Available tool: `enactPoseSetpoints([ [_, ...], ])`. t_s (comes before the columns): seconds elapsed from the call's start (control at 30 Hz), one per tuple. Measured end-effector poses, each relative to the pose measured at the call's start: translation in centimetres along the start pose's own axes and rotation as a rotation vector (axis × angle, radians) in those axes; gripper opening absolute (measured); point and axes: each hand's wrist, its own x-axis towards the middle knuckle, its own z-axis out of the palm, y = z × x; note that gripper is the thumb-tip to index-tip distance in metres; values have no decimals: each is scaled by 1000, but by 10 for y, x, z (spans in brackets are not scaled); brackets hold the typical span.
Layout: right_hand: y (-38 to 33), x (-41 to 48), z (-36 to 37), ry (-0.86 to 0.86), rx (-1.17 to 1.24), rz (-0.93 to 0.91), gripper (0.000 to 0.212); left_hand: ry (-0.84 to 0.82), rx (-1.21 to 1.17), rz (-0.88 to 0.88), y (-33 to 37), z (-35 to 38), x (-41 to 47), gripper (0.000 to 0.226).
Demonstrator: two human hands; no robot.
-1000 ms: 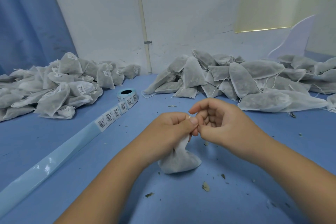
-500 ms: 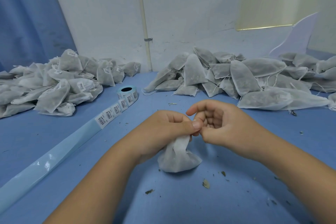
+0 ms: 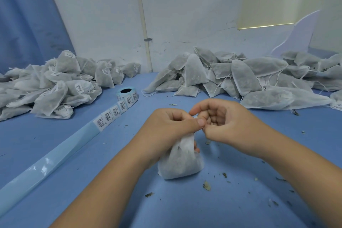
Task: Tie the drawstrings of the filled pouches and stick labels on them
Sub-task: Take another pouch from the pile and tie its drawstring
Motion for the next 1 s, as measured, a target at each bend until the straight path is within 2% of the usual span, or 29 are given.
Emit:
enactPoseSetpoints([
  [0.23, -1, -2, -1, 9, -32, 0, 32, 84, -42, 11, -2, -3, 2, 20],
  [0.33, -2, -3, 2, 24, 5, -15, 33, 16, -162, -52, 0, -8, 1, 25],
  [0.5, -8, -4, 5, 154, 52, -92, 21, -68, -331, -76, -3, -8, 2, 23],
  [0.63, -12, -7, 8, 161, 47, -124, 25, -101, -389, -81, -5, -11, 5, 25],
  [0.83, -11, -6, 11, 134, 62, -91, 13, -148, -362, -68, -8, -13, 6, 25],
  [1.0, -10, -4, 10, 115, 20, -60, 13, -143, -247, -56, -8, -12, 4, 22],
])
